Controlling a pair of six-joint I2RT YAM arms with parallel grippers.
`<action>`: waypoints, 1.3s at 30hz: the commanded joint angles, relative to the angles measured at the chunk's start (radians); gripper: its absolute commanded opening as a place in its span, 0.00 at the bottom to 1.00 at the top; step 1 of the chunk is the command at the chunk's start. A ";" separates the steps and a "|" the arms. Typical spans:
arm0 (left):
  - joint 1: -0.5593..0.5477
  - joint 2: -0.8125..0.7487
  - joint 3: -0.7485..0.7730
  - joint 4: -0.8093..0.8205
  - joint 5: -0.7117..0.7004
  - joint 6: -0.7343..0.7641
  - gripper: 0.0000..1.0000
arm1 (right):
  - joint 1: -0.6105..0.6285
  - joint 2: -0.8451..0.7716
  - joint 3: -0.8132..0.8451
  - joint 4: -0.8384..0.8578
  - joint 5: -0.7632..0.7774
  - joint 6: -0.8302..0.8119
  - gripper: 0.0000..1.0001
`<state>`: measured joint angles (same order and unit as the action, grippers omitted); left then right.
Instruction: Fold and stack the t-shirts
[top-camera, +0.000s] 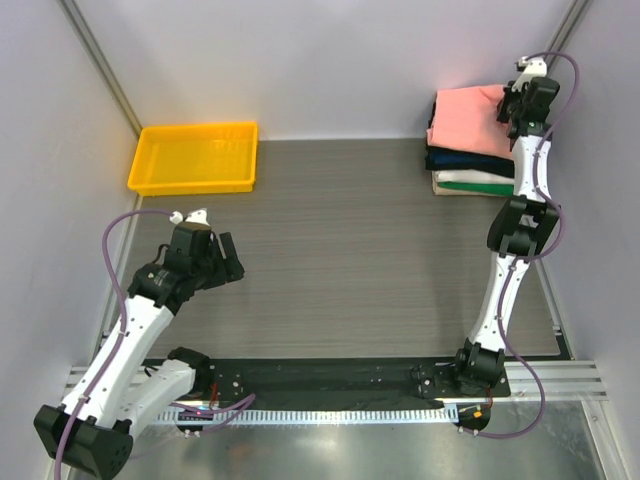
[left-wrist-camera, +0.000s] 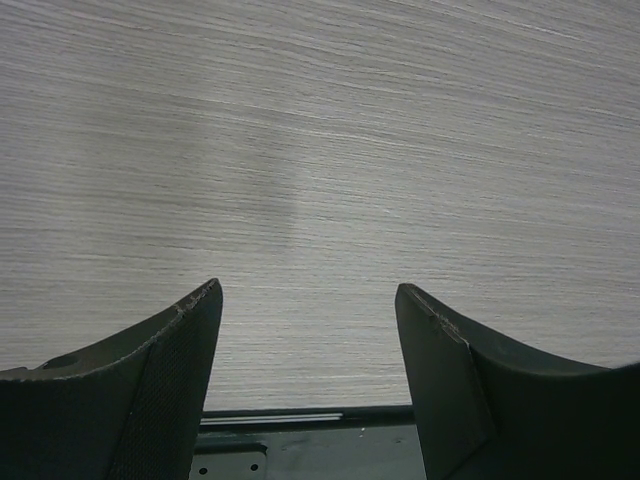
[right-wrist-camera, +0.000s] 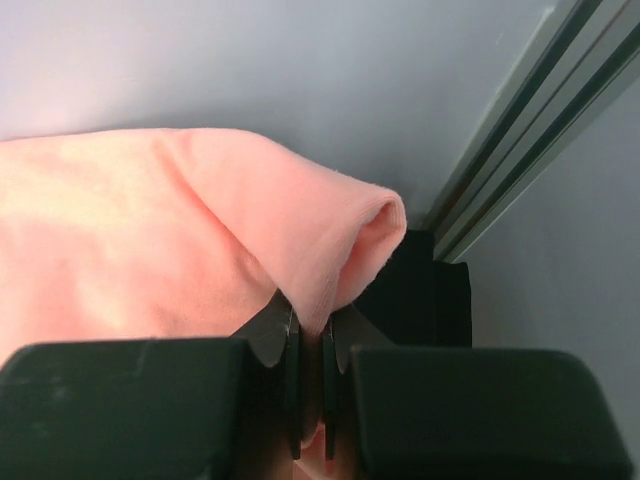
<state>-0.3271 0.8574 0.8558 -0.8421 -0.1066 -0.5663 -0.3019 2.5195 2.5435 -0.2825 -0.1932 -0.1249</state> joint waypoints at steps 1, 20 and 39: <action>0.000 0.003 0.011 0.018 -0.025 0.000 0.71 | -0.008 0.018 0.049 0.209 0.075 0.001 0.01; 0.000 -0.027 0.009 0.032 0.018 0.014 0.73 | -0.014 -0.346 -0.230 0.376 0.468 0.145 0.95; 0.005 -0.224 -0.007 0.067 -0.085 0.051 0.78 | 0.289 -1.410 -1.340 0.100 -0.083 0.671 1.00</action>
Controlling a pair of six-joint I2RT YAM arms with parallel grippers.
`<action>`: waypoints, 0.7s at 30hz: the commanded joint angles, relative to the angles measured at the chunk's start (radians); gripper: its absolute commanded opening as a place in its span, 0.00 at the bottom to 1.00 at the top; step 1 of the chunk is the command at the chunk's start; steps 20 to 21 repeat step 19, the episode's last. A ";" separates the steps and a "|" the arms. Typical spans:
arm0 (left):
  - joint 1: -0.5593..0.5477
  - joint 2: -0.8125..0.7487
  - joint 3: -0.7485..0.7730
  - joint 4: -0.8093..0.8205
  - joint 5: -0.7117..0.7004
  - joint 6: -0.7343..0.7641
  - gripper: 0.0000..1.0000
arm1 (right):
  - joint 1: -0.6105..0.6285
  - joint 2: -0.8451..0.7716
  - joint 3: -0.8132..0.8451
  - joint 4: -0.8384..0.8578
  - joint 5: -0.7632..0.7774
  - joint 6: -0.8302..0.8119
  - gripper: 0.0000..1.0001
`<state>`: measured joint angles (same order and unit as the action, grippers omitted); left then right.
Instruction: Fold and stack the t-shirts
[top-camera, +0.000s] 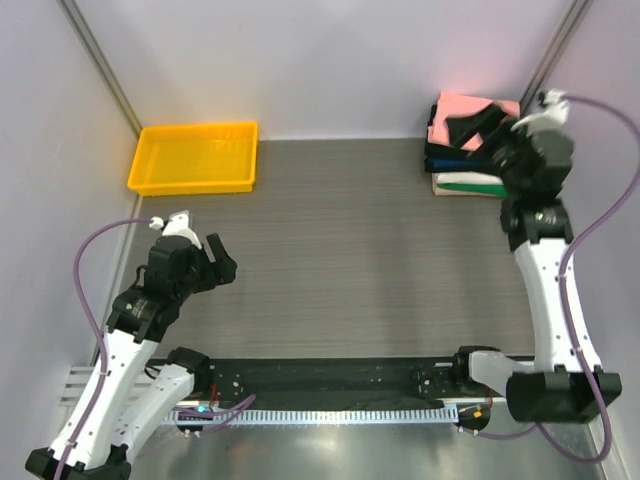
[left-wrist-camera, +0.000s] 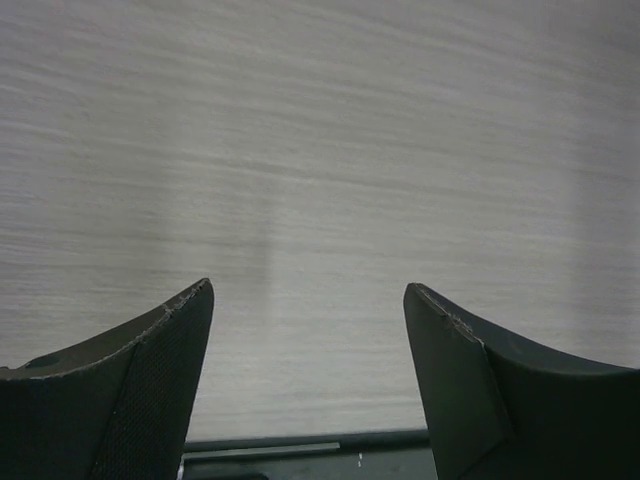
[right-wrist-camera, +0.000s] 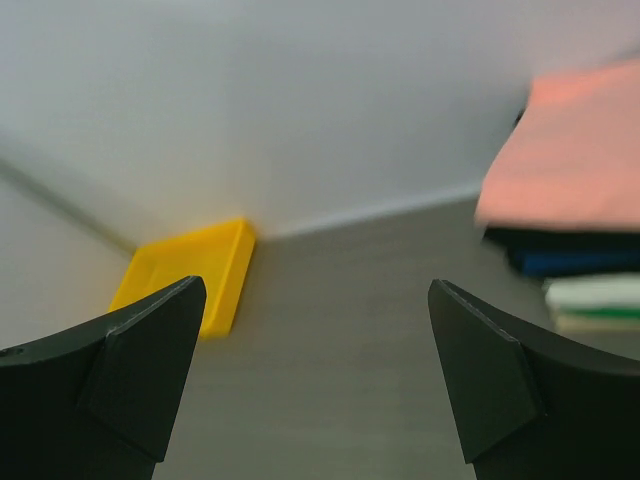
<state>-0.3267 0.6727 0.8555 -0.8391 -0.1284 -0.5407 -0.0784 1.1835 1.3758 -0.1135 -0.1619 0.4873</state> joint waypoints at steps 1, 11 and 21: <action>0.005 -0.071 -0.021 0.089 -0.112 0.027 0.78 | 0.078 -0.182 -0.232 -0.069 -0.158 0.066 1.00; 0.008 -0.135 -0.266 0.336 -0.459 -0.039 0.92 | 0.166 -0.681 -0.566 -0.356 -0.195 0.085 1.00; 0.008 -0.010 -0.389 0.631 -0.516 0.060 0.95 | 0.166 -0.773 -0.505 -0.452 -0.170 0.114 1.00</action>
